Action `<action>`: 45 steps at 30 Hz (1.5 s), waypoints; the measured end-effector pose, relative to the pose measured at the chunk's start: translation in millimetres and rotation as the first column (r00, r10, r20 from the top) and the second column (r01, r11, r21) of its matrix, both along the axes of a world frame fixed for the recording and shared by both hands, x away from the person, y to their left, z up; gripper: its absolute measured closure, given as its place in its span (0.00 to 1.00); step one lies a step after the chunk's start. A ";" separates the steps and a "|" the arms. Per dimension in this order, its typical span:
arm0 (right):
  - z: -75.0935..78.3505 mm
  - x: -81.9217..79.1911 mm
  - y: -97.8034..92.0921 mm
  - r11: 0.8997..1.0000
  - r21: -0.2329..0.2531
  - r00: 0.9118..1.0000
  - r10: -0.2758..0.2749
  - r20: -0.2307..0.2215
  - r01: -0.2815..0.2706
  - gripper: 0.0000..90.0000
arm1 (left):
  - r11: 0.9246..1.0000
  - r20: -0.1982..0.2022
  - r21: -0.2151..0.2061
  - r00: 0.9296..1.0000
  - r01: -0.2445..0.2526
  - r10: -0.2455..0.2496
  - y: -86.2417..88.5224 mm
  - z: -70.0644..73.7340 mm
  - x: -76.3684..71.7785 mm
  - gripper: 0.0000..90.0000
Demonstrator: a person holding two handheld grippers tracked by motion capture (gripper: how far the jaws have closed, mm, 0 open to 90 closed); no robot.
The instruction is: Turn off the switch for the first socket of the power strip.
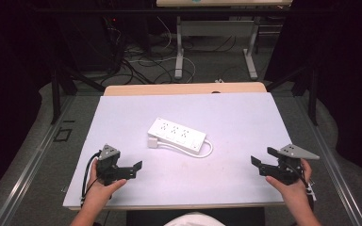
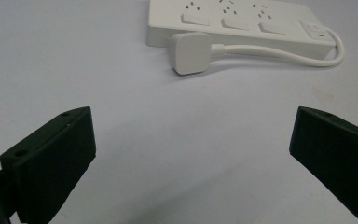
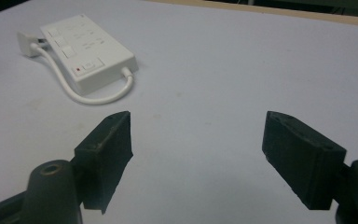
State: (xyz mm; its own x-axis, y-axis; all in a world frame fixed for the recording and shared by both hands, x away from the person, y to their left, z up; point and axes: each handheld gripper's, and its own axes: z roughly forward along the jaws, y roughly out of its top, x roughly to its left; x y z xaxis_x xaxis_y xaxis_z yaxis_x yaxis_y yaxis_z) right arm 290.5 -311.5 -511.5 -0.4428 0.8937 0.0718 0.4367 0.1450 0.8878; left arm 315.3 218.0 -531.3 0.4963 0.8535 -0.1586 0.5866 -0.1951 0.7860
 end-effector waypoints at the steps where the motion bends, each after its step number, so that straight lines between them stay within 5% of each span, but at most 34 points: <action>1: -3.9 0.1 0.3 1.000 -0.001 1.000 0.003 -0.008 -0.003 0.26 | 1.000 0.003 0.003 1.000 0.001 -0.001 -0.8 0.1 -0.4 0.00; 8: -20.2 3.2 1.8 0.999 -0.018 0.999 0.032 -0.020 -0.032 0.26 | 1.000 -0.003 0.002 1.000 0.005 -0.005 -5.5 0.7 -1.7 0.00; 24: -22.1 0.6 7.2 0.997 -0.043 0.998 0.063 -0.008 -0.063 0.27 | 1.000 0.006 -0.024 1.000 0.016 -0.015 -18.7 14.3 1.0 0.04; 45: -25.6 0.8 11.6 0.995 -0.049 0.996 0.087 -0.016 -0.087 0.27 | 0.999 0.048 -0.025 0.999 0.022 -0.021 -32.5 56.4 20.7 0.18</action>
State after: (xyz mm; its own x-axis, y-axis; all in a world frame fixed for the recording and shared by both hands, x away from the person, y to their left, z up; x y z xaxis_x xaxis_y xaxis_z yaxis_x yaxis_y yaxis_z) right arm 291.3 -299.9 -537.1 -0.5184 0.8544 0.0344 0.4322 0.2270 0.8727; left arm 336.0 185.5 -474.9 0.5221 0.8386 -0.1556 0.5440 -0.1869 0.8180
